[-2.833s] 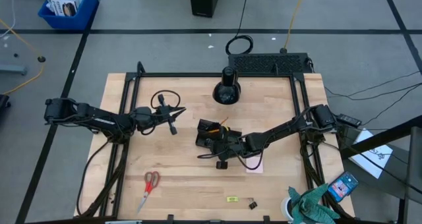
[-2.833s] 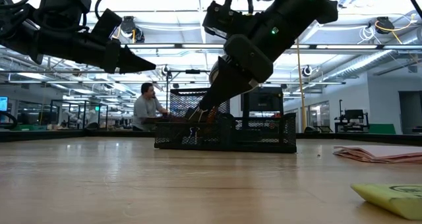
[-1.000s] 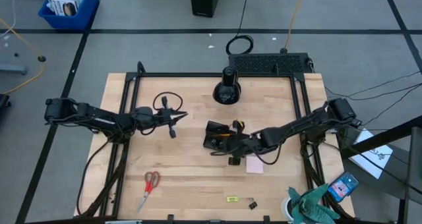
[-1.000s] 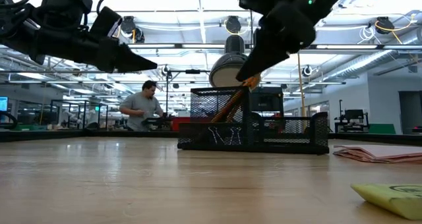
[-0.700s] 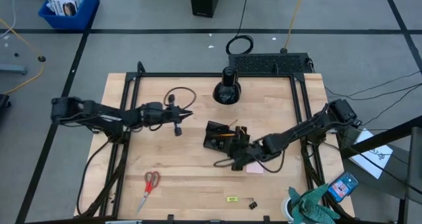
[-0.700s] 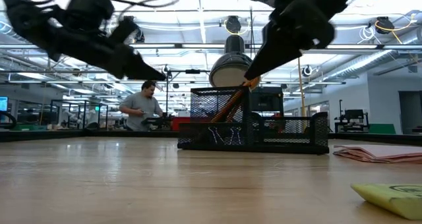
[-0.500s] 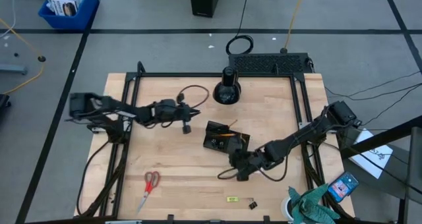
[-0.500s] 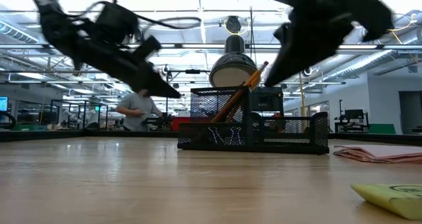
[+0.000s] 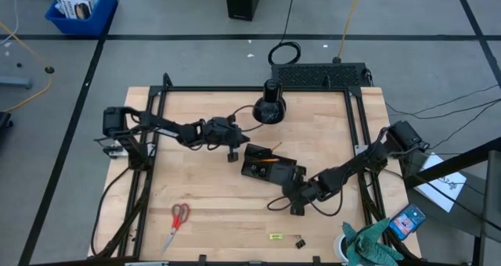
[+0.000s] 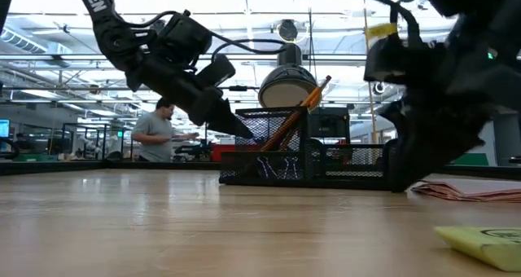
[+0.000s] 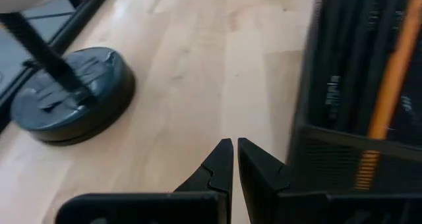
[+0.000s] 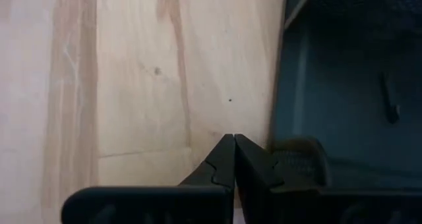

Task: Pick and place office supplies into organizer
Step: Adjust the black desk organizer

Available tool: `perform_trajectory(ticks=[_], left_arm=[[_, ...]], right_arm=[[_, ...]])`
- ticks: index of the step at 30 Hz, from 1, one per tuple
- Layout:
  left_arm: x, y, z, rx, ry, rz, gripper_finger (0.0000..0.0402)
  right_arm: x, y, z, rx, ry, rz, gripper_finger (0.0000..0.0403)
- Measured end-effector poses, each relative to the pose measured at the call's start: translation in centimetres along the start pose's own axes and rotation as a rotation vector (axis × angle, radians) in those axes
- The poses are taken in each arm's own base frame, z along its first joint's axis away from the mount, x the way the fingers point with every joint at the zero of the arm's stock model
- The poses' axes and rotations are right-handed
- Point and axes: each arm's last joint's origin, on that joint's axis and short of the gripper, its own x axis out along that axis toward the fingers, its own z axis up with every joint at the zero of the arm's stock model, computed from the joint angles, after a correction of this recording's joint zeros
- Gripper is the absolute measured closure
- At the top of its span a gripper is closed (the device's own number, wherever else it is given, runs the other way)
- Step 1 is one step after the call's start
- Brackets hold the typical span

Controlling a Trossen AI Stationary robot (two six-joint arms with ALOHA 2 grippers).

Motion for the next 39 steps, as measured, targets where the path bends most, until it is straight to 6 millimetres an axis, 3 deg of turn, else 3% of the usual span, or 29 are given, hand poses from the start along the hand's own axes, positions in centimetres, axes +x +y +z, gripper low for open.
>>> perform_trajectory(ticks=[11, 29, 34, 39], left_arm=[[0.0, -2.9, 0.4, 0.090, -0.005, -0.076, 0.0371], [0.0, -3.4, 0.0, 0.014, 0.056, -0.071, 0.0371], [0.0, -4.5, -0.4, 0.011, 0.087, -0.142, 0.0371], [-0.1, -5.0, -0.3, 0.059, 0.094, -0.092, 0.0371]], right_arm=[[0.8, -2.0, -0.2, 0.020, 0.008, -0.033, 0.0403], [1.3, -4.0, -0.2, 0.004, 0.073, -0.092, 0.0403], [1.5, -4.6, -0.1, 0.011, 0.073, -0.133, 0.0403], [1.5, -4.8, 0.1, 0.018, 0.067, -0.128, 0.0403]])
